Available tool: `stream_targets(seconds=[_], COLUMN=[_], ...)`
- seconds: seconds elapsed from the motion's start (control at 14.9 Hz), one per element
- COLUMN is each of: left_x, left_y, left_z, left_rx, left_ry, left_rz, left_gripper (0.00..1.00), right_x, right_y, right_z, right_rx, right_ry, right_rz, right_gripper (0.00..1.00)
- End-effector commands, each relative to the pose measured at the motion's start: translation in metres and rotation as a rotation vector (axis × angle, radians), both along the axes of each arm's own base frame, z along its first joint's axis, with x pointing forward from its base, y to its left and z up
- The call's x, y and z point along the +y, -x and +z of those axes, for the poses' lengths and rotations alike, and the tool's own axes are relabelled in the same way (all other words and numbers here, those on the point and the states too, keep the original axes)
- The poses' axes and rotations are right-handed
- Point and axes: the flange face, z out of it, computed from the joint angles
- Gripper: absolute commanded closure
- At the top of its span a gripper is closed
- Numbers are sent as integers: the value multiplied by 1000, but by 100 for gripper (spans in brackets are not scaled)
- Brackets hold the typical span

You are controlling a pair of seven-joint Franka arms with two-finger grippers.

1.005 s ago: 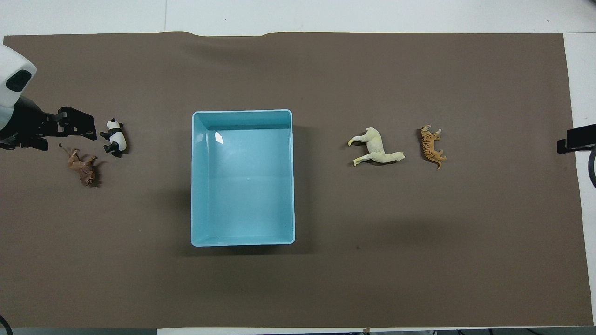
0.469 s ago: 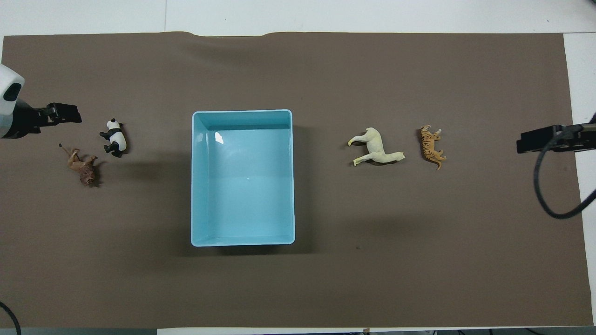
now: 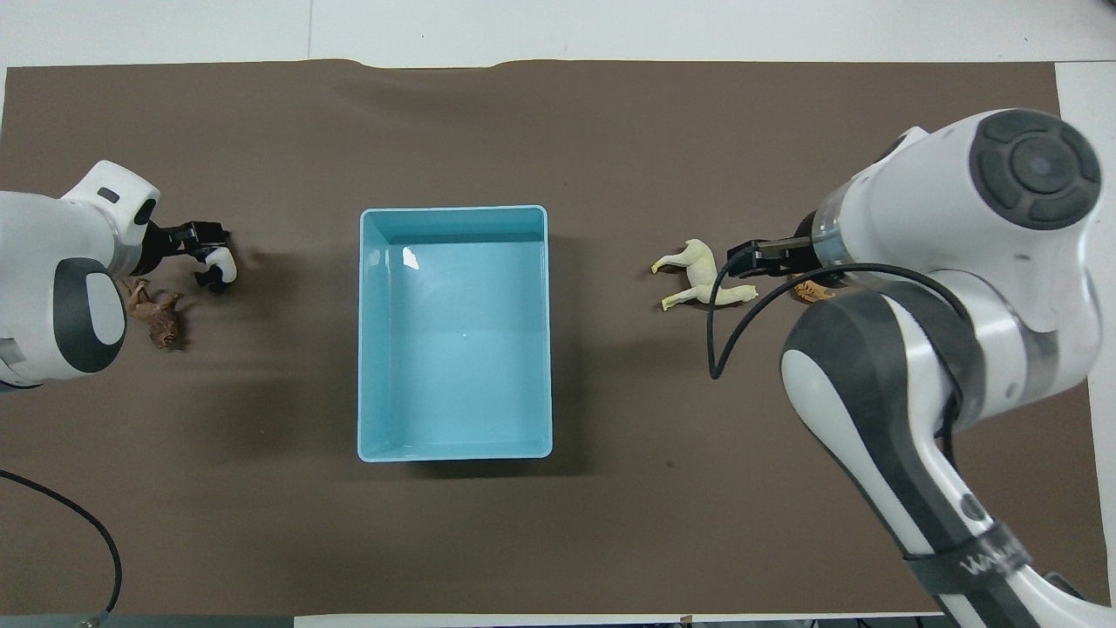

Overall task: Put all toys into storage box
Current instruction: 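Grasp the panda with the left gripper while the right gripper grasps the llama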

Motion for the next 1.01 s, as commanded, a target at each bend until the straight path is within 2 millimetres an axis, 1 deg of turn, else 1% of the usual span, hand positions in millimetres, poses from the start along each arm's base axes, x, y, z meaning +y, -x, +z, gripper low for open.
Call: stream_targets(seconds=[0.0, 0.07, 0.13, 0.2, 0.27, 0.34, 0.4, 0.47, 0.54, 0.6, 0.67, 0.74, 0.8, 0.87, 0.94], left_x=[-4, -6, -6, -9, -13, -19, -25, -30, -30, -29, -30, -37, -46, -54, -65], left_y=[4, 4, 4, 4, 6, 6, 6, 7, 6, 4, -4, -13, -21, -24, -23], left_z=[-9, -11, -11, -12, -14, -15, -15, -15, -14, -11, 0, 16, 37, 57, 88], left_rx=[0, 2, 5, 6, 11, 13, 17, 23, 24, 31, 39, 52, 71, 99, 115], left_ry=[0, -1, 0, 1, 5, 12, 18, 21, 21, 25, 31, 37, 45, 52, 60], left_rz=[-6, -10, -9, -12, 0, 21, 41, 46, 49, 52, 58, 70, 98, 125, 151], left_gripper=[0, 0, 0, 8, 26, 45, 67, 96, 100, 100, 100, 100, 100, 100, 100], right_x=[13, 19, 22, 24, 35, 41, 41, 41, 40, 36, 31, 29, 28, 30, 31], right_y=[-16, -19, -20, -22, -18, -18, -19, -18, -20, -20, -19, -16, -13, -11, -9], right_z=[-42, -52, -63, -73, -88, -100, -110, -123, -132, -144, -151, -158, -161, -163, -167], right_rx=[-17, -35, -37, -40, -35, -41, -45, -39, -44, -47, -53, -50, -50, -47, -43], right_ry=[4, -3, -5, -6, 3, 17, 33, 47, 56, 67, 66, 67, 66, 67, 68], right_rz=[-19, -12, -9, -8, 11, 25, 32, 42, 45, 52, 51, 52, 53, 55, 59], right_gripper=[0, 0, 0, 0, 0, 0, 0, 0, 0, 0, 0, 0, 0, 0, 0])
